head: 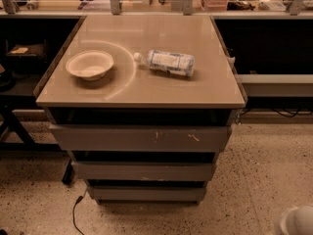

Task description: Close middle drawer

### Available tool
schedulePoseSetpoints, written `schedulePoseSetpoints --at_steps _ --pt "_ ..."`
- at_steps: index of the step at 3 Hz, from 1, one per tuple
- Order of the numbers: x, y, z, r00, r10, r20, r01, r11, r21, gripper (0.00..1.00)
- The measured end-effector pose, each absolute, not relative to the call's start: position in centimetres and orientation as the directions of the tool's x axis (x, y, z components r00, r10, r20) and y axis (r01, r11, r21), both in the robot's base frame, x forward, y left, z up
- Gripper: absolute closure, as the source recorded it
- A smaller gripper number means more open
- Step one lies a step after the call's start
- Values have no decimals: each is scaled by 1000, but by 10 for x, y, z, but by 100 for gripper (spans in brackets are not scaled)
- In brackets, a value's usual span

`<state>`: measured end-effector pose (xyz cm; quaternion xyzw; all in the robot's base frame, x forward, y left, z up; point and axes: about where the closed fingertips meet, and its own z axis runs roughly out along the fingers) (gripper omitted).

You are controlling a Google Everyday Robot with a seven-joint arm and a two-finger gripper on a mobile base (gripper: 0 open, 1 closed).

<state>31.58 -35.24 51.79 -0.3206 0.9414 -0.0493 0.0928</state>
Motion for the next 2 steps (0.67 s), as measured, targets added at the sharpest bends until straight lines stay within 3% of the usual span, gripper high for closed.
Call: schedulePoseSetpoints --at_steps 1,2 --pt "299 -383 530 -840 -524 -141 -497 847 -187 0" --pt "299 -383 530 -840 -524 -141 -497 847 -187 0"
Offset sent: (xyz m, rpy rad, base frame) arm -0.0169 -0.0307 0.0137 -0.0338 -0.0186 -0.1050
